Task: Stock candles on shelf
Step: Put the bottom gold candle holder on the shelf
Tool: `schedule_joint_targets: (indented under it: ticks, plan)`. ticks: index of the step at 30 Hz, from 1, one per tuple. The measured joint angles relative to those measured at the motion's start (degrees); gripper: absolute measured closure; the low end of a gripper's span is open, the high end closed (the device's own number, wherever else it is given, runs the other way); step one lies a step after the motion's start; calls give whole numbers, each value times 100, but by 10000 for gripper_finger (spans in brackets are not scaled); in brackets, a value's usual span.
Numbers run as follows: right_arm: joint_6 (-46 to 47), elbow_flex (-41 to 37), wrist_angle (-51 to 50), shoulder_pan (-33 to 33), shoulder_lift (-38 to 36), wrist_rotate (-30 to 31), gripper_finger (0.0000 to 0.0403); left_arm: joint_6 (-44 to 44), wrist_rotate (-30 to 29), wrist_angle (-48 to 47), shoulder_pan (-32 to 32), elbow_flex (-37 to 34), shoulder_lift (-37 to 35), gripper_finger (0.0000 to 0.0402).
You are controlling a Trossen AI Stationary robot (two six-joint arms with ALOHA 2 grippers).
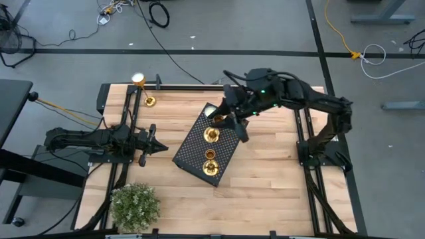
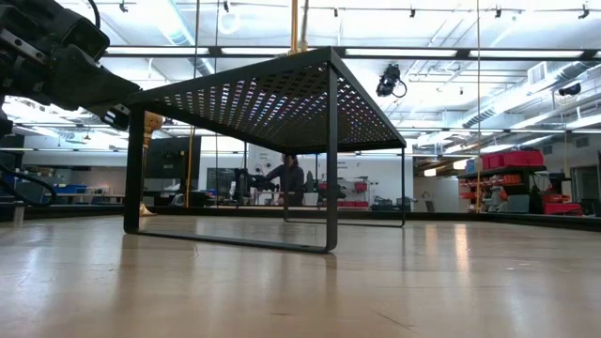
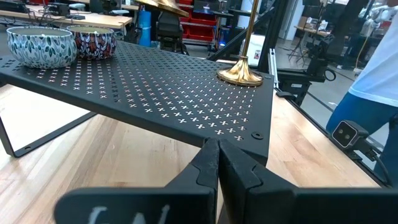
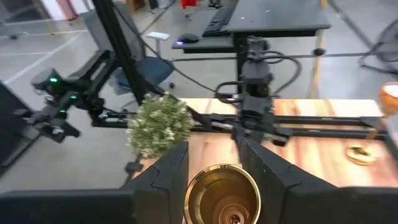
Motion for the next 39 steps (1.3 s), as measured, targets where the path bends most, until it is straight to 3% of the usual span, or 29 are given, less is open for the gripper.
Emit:
schedule_joint_targets:
  ticks: [10,39]
  plan:
    - [85,194,133,4,530,-231,266,0,2,2,0,0,1,387]
    - [400,336,616,312,696,-540,267,0,2,2,1,1,2,387]
